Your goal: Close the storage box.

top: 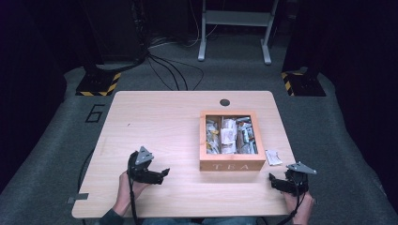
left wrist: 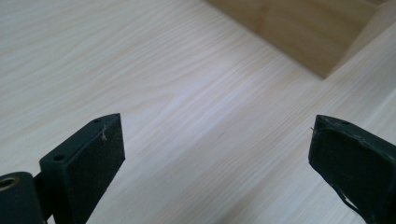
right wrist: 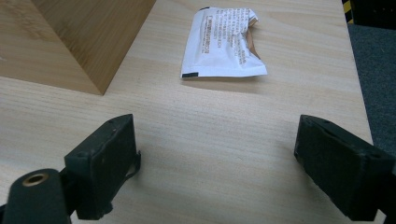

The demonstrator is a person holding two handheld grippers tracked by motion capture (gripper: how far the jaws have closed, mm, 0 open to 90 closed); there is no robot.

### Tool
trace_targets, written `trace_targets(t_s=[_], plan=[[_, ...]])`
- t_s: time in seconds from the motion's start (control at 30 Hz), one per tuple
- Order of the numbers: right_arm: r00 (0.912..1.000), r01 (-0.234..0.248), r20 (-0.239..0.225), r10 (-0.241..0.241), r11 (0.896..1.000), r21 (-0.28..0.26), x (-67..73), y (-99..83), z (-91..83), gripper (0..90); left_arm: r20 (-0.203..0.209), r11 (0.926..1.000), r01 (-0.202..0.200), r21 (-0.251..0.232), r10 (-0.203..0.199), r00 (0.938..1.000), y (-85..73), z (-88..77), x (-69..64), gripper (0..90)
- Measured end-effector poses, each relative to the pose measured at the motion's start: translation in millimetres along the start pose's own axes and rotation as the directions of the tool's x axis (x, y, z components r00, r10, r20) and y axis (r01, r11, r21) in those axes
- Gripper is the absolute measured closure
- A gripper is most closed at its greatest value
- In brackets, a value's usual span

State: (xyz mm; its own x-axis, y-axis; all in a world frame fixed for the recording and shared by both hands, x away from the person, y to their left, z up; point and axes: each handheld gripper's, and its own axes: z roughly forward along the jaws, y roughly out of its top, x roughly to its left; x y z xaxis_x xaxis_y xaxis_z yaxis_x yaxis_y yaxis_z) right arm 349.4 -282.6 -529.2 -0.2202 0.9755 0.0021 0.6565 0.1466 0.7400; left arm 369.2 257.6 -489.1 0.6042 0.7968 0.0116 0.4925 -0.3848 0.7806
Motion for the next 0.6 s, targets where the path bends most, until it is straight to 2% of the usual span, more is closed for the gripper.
trace_targets(t_s=[0.07, 0.13, 0.17, 0.33, 0.4, 0.5, 0.53, 0.6], plan=[[1.0000, 0.002, -0.006, -0.002, 1.000, 0.001, 0.3, -0.1, -0.2, 12.5, -0.020, 0.9992, 0.035, 0.018, -0.034, 0.9992, -11.3, -3.0, 10.6, 2.7], [1.0000, 0.004, -0.008, -0.004, 1.000, 0.000, 0.2, -0.2, -0.2, 12.5, -0.037, 0.9958, 0.086, 0.033, -0.084, 0.9957, -22.1, -5.5, 20.5, 2.1], [1.0000, 0.004, -0.007, -0.004, 1.000, -0.001, 0.3, -0.2, -0.2, 12.4, -0.051, 0.9946, 0.098, 0.032, -0.097, 0.9940, -26.9, -6.8, 24.8, 1.8], [1.0000, 0.002, -0.006, -0.002, 1.000, -0.001, 0.5, -0.1, -0.1, 12.3, -0.134, 0.9904, 0.125, 0.059, -0.117, 0.9841, -44.2, -9.5, 39.7, 0.8], [1.0000, 0.001, -0.005, -0.001, 1.000, 0.000, 0.6, 0.0, -0.1, 12.2, -0.141, 0.9877, 0.139, 0.071, -0.128, 0.9816, -49.0, -8.8, 42.5, 0.4], [1.0000, 0.001, -0.005, -0.001, 1.000, 0.000, 0.6, 0.0, -0.1, 12.2, -0.160, 0.9861, 0.136, 0.095, -0.120, 0.9798, -56.1, -4.0, 44.8, 0.5], [1.0000, 0.001, -0.004, -0.001, 1.000, 0.000, 0.5, 0.0, 0.0, 11.1, -0.150, 0.9854, 0.149, 0.082, -0.136, 0.9793, -58.2, -4.0, 46.2, 0.0], [0.9998, -0.012, 0.014, 0.012, 1.000, 0.013, -0.3, 0.5, 1.2, 4.5, -0.169, 0.9838, 0.161, 0.079, -0.146, 0.9747, -59.3, -5.4, 47.3, 0.6]])
